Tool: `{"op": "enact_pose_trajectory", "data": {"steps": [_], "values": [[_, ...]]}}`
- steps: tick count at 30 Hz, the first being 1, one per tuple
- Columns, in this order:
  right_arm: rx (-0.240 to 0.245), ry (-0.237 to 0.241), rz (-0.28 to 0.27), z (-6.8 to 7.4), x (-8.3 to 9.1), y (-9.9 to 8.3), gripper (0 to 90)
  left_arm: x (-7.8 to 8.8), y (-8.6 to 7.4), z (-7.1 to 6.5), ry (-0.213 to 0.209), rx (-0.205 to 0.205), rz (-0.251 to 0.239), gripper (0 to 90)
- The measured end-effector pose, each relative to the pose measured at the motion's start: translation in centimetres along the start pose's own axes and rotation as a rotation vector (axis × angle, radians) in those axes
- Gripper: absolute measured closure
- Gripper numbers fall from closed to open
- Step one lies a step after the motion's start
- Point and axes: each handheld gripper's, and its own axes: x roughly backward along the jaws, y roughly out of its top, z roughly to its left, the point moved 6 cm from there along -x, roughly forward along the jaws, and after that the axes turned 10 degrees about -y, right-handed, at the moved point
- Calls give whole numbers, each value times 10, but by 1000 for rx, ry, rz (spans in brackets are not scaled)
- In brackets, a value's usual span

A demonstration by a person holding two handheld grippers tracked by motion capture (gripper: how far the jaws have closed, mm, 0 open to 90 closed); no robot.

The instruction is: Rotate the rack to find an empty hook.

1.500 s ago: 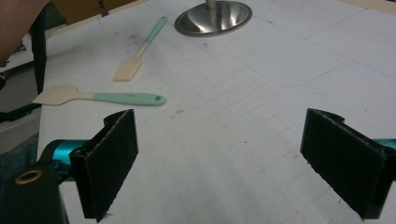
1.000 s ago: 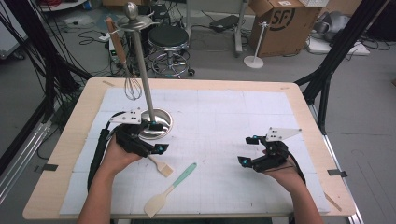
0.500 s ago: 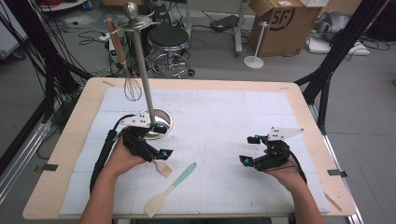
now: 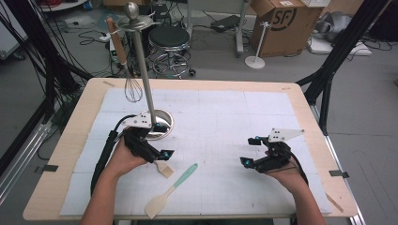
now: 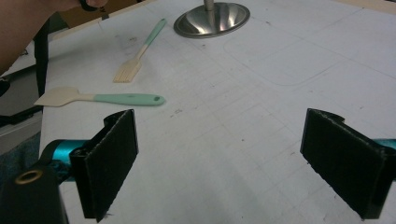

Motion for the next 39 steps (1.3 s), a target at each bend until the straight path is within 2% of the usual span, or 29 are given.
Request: {"op": "enact_pose_trajectory", "data": {"steps": [6,12,23,30,32,39], "values": [[-6,4,-2,0,1,0,110,-4,-5,4,5,9,31,16],[-3,2,9,-1,-1,-2,110,-7,-6,4,4,6,40,17],[-10,6,13,-1,-2,-3,111,-7,-5,1,9,6,37,17],[-22,0,11,-3,-2,-3,111,-10,-8,0,-14,13,34,17],[-23,2,12,-4,-3,-3,110,-11,-9,0,-9,8,47,16],[-34,3,-7,-7,-2,-1,111,-6,-6,-3,0,4,29,17]]}}
